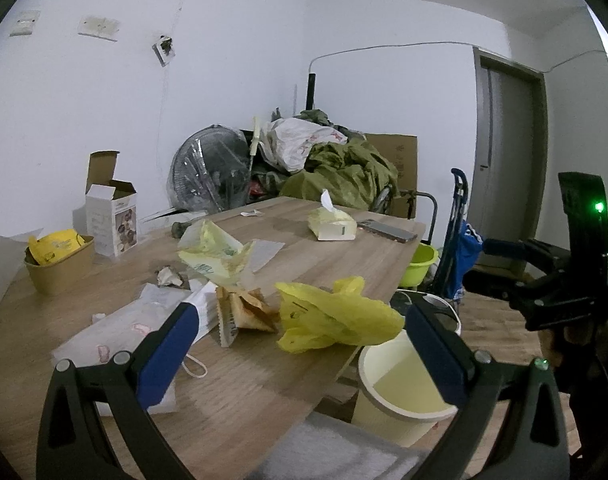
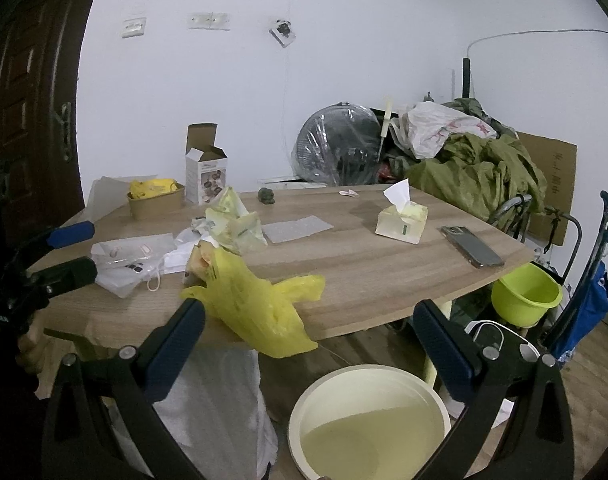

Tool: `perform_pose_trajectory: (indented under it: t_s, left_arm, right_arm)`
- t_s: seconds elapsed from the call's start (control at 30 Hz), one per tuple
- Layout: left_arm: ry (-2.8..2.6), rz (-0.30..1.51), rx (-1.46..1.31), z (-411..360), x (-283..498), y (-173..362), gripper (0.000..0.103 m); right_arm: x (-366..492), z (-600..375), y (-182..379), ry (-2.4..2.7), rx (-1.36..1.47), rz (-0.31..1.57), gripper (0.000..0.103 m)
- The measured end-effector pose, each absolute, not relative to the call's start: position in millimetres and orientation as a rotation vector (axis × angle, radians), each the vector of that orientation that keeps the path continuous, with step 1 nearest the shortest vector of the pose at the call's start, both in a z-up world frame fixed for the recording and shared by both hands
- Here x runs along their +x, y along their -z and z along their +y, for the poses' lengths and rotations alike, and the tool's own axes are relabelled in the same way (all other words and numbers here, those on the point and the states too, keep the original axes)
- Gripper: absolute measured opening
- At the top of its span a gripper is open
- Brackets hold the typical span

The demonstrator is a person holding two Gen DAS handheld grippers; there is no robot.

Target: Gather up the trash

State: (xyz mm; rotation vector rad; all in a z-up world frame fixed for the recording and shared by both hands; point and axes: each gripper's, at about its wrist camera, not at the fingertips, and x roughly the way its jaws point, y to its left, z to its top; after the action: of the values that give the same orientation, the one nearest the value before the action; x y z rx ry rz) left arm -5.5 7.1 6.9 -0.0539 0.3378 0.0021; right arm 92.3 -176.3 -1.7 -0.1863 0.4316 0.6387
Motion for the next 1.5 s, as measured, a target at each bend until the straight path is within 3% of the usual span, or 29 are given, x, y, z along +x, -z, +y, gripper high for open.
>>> perform_pose_trajectory:
  t_s: [0.43, 0.87, 0.93, 1.0, 1.1, 1.2, 1.37, 1.5]
  left_arm:
    - [-0.157, 0.384, -0.103, 42.0, -1.5, 6.2, 0.103]
    - [-0.268, 0.474, -0.15, 78.7, 6.5, 21.2, 0.103]
    - [-0.273, 0.488, -0.148, 79.7, 11.3, 22.6, 0.103]
    - [-0.273, 0.507, -0.145, 80.5, 17.6, 23.9, 0.103]
    - [-0.266, 0.529, -0.143, 81.0, 27.5, 24.4, 0.103]
    - [-0.255, 0.565, -0.138, 79.4, 41.7, 25.7, 0.103]
    - [-0.191, 0.616, -0.104, 72.2, 73.6, 27.1, 0.102]
    - [-0.115, 0.64, -0.106, 66.1, 99.6, 31.2, 0.093]
  right_arm:
    - [137.3, -135.3, 23.5, -0.733, -0.213, 0.475, 0.103]
    - [179.1, -71.1, 82.1, -0.852, -0.275, 0.615, 0.103]
    - [181.5, -66.9, 86.8, -0.871, -0.287, 0.619, 0.096]
    - [183.5, -64.6, 90.1, -0.889, -0.294, 0.633, 0.063]
    - [186.4, -66.0, 95.0, -0.911, -0.289, 0.652, 0.041]
    - [185.9, -73.5, 92.6, -0.926, -0.268, 0.629, 0.026]
    - [183.9, -97.2, 78.9, -0.911, -0.208, 0.565, 0.024]
    - [183.4, -121.0, 68.8, -0.878, -0.175, 0.53, 0.024]
